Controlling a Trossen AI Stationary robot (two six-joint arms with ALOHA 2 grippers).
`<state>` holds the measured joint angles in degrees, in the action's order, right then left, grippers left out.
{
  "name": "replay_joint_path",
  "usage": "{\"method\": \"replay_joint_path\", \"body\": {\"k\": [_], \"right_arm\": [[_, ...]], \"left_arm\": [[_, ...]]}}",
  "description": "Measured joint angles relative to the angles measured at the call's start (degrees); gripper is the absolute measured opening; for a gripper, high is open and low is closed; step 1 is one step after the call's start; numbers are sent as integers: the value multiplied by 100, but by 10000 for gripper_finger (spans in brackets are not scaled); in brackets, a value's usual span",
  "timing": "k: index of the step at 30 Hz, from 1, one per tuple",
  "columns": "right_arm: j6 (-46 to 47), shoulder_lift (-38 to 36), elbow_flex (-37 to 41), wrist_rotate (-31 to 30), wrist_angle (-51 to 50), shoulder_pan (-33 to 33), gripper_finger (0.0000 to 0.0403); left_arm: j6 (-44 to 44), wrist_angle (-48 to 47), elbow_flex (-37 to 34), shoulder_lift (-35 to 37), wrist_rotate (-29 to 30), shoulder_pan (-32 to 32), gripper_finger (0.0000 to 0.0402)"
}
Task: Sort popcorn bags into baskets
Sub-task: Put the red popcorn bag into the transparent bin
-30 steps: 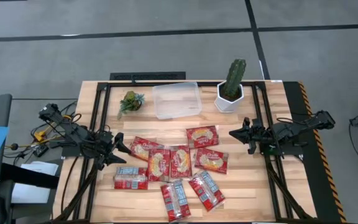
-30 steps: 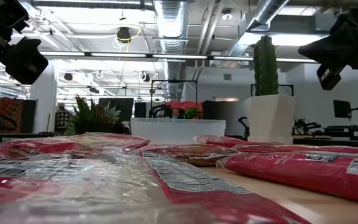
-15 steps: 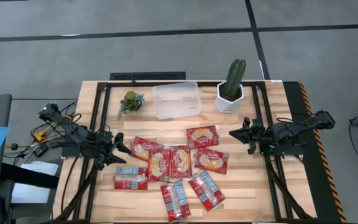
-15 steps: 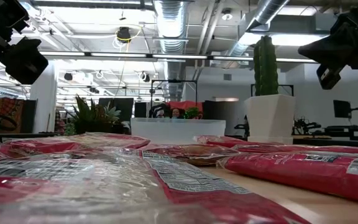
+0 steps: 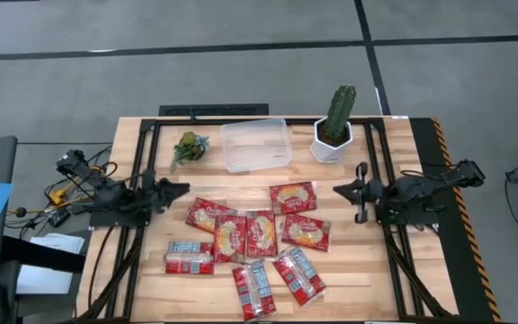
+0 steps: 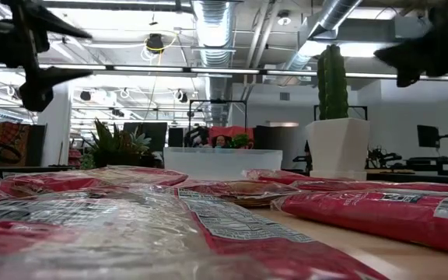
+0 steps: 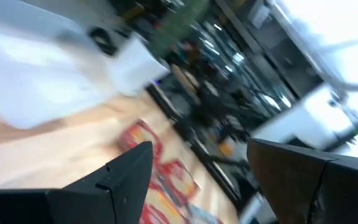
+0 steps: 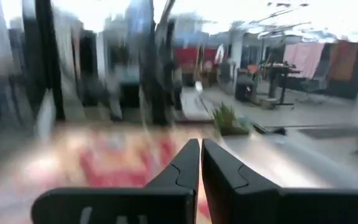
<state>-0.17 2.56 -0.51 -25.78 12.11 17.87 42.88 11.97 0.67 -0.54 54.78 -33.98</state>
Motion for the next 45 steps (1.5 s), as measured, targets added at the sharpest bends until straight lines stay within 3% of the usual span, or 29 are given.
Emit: {"method": "replay_joint_path", "body": {"k": [5,11,17,21,26,32,34,37,45], "right_arm": [[1909,1,0,0,765,0,42],[3480,5,2,8,969,0,42],[4832,2,0,-581,1225,-145,42],[4836,-1,-8,-579,1434,-305,42],[4820,-1,-254,-515,1513,-503,42],[3814,8,-1061,380,1486,-686,42],[3402,105,-1512,491,1092,-688,43],[3022,487,-2376,471,-263,-645,51],[2879,2455,-4399,254,-3669,-636,122]], "left_arm": [[53,-213,1,0,318,0,249],[-346,-147,0,0,771,0,249],[-97,-53,0,0,722,0,249],[253,319,0,0,287,0,249],[27,1306,1,0,-600,0,249],[-375,1495,257,0,-807,0,249],[-425,1454,390,0,-854,0,249],[-430,1442,615,-3,-1047,0,249],[-989,844,1342,-11,-1147,0,249]]}}
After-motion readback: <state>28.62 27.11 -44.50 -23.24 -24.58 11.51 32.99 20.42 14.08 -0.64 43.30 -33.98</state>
